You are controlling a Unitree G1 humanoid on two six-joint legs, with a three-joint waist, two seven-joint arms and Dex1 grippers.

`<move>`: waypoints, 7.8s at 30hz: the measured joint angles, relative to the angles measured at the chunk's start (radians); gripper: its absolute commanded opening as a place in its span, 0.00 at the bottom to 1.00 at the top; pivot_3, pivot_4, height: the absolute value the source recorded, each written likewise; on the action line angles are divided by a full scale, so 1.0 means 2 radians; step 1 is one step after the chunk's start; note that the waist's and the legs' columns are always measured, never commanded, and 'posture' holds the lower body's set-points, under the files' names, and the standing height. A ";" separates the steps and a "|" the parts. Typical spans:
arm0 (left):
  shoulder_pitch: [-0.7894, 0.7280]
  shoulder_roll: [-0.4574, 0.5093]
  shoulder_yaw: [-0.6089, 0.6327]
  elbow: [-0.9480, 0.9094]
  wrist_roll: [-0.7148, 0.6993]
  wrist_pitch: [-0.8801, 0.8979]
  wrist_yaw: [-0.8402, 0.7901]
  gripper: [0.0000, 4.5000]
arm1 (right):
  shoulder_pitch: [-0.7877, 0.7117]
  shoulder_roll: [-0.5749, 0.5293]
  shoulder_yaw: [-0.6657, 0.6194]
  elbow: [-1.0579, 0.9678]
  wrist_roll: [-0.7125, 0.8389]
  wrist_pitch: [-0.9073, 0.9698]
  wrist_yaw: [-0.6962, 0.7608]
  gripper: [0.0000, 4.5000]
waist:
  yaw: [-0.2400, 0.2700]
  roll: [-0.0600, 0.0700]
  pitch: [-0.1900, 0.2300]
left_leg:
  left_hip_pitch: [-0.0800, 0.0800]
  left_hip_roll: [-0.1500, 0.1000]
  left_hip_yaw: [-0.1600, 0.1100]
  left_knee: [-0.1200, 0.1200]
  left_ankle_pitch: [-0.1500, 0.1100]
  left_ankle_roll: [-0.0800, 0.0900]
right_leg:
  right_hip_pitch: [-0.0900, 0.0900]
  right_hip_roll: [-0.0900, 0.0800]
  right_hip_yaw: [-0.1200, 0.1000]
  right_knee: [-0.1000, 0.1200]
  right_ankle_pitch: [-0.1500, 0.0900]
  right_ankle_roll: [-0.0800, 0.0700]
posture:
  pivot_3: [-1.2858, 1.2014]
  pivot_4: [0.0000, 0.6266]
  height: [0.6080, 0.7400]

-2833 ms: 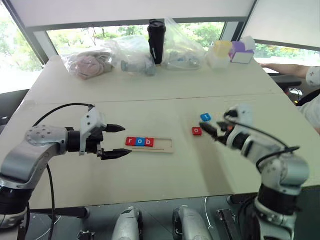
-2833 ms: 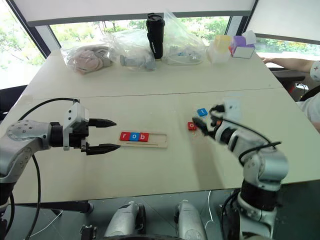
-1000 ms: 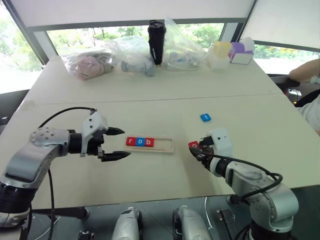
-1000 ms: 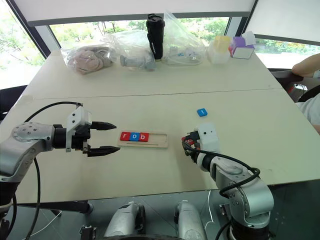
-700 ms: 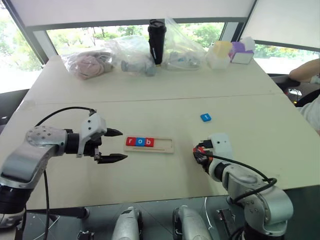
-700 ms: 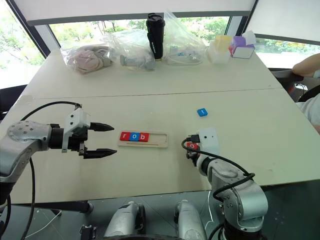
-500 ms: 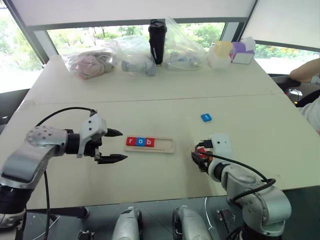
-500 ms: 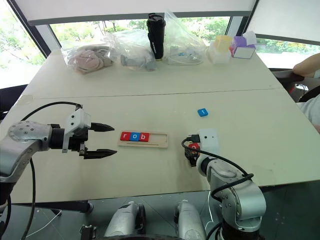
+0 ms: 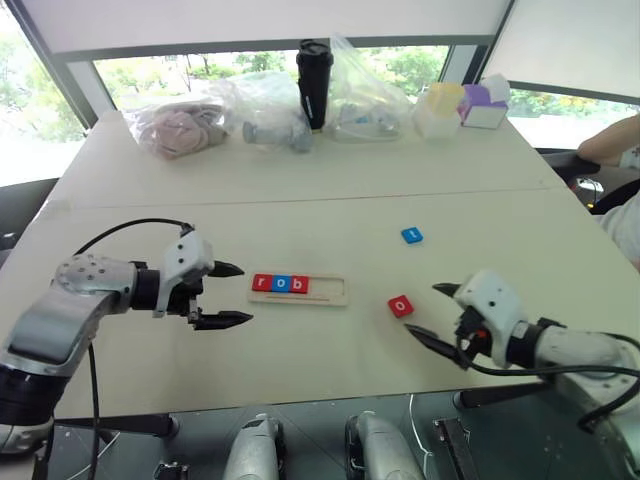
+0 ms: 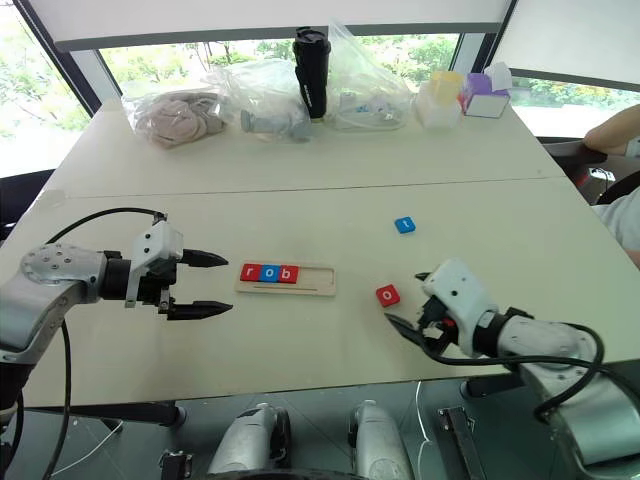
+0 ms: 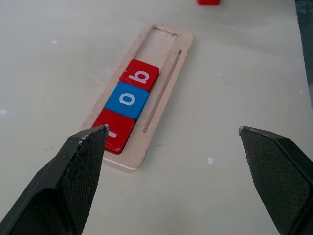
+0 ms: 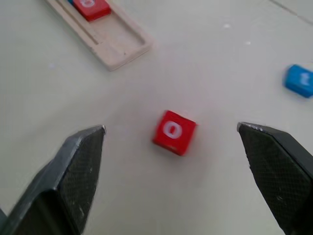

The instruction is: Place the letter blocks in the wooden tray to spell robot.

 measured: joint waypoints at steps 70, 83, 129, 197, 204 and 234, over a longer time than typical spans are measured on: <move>0.015 0.013 0.018 -0.024 -0.018 0.016 0.019 1.00 | -0.261 0.068 0.173 0.270 -0.042 -0.175 0.148 0.28 | -0.002 0.000 0.000 | 0.005 0.001 0.001 0.000 0.000 0.000 | 0.003 0.000 0.001 0.001 0.001 -0.002 | 0.52 0.24 1.00; 0.027 0.014 0.023 -0.056 -0.023 0.029 0.031 1.00 | -0.313 0.146 0.263 0.324 -0.109 -0.174 0.097 0.28 | -0.001 0.000 0.000 | 0.004 0.000 0.002 0.000 0.000 0.000 | 0.002 0.000 0.001 0.001 0.001 -0.002 | 0.52 0.24 1.00; 0.034 0.002 0.024 -0.053 -0.019 0.015 0.063 1.00 | -0.350 0.178 0.285 0.393 -0.161 -0.191 0.091 1.00 | 0.000 0.000 0.000 | 0.004 0.000 0.002 0.000 0.000 0.000 | 0.002 0.000 0.001 0.002 0.001 -0.002 | 0.52 0.24 1.00; 0.034 -0.017 0.018 -0.036 0.001 0.005 0.063 1.00 | -0.288 0.191 0.266 0.271 -0.126 -0.051 0.061 0.26 | -0.001 0.000 0.000 | 0.004 0.001 0.001 -0.001 0.000 0.000 | 0.002 0.000 0.001 0.001 0.001 -0.002 | 0.52 0.24 1.00; 0.030 -0.017 0.017 -0.032 0.001 0.005 0.060 1.00 | -0.284 0.200 0.281 0.271 -0.136 -0.040 0.028 0.26 | -0.001 0.000 0.000 | 0.004 0.001 0.001 -0.001 0.000 0.000 | 0.002 0.000 0.001 0.001 0.001 -0.002 | 0.52 0.24 1.00; 0.029 -0.019 0.017 -0.032 0.012 0.001 0.061 1.00 | -0.284 0.198 0.289 0.261 -0.125 -0.029 0.028 0.99 | -0.001 0.000 0.000 | 0.004 0.001 0.001 -0.001 0.000 0.000 | 0.002 0.000 0.001 0.001 0.001 -0.002 | 0.52 0.24 1.00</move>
